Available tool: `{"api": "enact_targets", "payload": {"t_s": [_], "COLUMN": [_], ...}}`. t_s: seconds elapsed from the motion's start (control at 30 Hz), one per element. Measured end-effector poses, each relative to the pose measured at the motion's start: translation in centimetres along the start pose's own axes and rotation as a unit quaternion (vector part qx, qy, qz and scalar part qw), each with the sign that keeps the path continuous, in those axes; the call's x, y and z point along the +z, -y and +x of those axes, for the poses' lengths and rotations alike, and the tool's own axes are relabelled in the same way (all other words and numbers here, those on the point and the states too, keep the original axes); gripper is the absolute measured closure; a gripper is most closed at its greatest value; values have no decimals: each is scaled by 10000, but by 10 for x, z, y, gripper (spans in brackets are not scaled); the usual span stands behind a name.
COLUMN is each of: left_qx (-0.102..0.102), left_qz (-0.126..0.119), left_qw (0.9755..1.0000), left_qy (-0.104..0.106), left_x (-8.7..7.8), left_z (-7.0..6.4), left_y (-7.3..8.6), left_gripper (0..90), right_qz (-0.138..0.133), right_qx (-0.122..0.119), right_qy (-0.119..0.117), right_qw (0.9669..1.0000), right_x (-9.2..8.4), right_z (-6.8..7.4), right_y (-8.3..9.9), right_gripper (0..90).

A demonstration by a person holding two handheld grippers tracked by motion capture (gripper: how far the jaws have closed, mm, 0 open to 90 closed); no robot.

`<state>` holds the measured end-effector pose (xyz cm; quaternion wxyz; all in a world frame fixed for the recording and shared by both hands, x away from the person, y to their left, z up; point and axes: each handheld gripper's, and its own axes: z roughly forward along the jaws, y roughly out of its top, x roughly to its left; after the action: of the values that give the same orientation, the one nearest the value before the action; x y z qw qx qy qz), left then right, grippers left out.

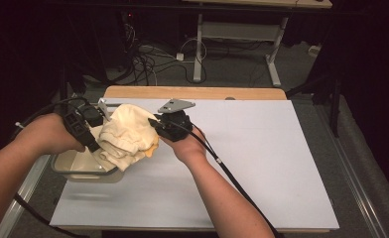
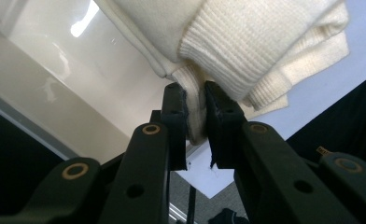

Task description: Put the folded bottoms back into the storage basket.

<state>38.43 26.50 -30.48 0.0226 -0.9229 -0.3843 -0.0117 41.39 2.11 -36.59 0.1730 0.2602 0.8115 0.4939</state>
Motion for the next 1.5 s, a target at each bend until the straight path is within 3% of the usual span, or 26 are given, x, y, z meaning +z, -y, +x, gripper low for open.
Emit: {"api": "enact_targets", "payload": {"t_s": [0.53, 0.97, 1.13, 1.5], "left_qx": [-467, -782, -848, -797], "left_qz": [-36, -76, -115, -214], "left_qw": [9989, 9969, 9962, 9962], "left_qy": [21, 102, 141, 275], "left_x": [18, 39, 44, 66], "left_z": [35, 60, 65, 63], "left_y": [40, 70, 73, 63], "left_gripper": [771, 771, 770, 768], "right_qz": [138, 357, 406, 690], "right_qx": [-134, -229, -288, -250], "right_qy": [-284, -507, -516, -579], "right_qw": [9994, 9978, 9974, 9956], "right_x": [56, 100, 115, 148], "right_z": [21, 38, 40, 27], "right_y": [-24, -31, -34, -30], "right_gripper": [789, 788, 788, 790]}}
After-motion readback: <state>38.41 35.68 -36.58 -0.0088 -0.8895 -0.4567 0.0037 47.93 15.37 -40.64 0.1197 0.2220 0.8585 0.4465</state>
